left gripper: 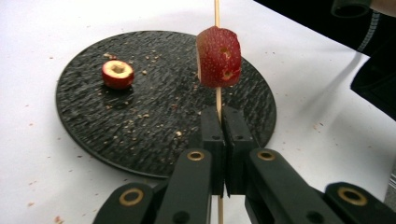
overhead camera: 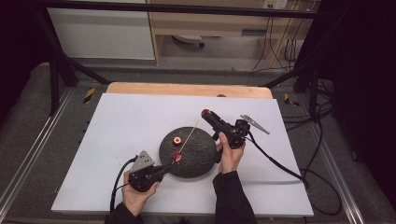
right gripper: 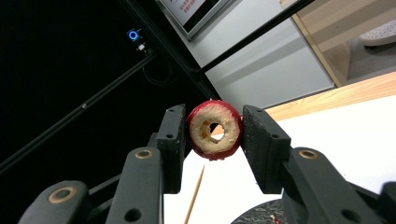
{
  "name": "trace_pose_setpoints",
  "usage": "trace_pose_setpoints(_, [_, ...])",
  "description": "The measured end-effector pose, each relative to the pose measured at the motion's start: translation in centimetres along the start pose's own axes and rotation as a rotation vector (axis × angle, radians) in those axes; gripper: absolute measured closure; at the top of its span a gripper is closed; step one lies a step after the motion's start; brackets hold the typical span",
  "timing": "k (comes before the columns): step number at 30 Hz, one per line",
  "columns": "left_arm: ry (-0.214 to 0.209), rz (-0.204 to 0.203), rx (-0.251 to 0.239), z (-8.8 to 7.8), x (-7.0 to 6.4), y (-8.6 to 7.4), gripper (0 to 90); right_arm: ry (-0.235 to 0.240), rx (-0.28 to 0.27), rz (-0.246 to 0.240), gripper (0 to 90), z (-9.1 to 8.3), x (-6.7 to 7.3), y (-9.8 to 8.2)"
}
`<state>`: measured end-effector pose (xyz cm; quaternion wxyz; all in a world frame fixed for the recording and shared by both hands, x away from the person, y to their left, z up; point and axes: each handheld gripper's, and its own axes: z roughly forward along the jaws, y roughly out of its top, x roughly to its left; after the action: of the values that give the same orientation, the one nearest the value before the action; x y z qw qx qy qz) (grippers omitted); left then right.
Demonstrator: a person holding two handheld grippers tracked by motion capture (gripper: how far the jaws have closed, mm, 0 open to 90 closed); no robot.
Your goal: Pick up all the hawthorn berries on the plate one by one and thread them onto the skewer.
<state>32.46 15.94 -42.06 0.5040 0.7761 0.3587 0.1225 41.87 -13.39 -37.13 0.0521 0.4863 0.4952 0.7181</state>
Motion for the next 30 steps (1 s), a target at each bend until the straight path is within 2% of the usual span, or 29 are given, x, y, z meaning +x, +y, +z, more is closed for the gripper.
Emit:
trace_pose_setpoints(7, [-0.008, 0.001, -0.009, 0.34, -0.59, 0.17, 88.4, -0.002, -0.011, 0.009, 61.4, 0.16, -0.11, -0.06])
trace_pose_setpoints(23, [-0.013, -0.018, -0.03, 0.63, -0.86, 0.31, 88.4, 0.017, -0.031, 0.044, 61.4, 0.43, -0.11, -0.65])
trace_pose_setpoints(30, [-0.012, -0.041, -0.045, 0.96, -1.08, 0.45, 88.4, 0.027, -0.042, 0.061, 61.5, 0.44, -0.05, -0.8])
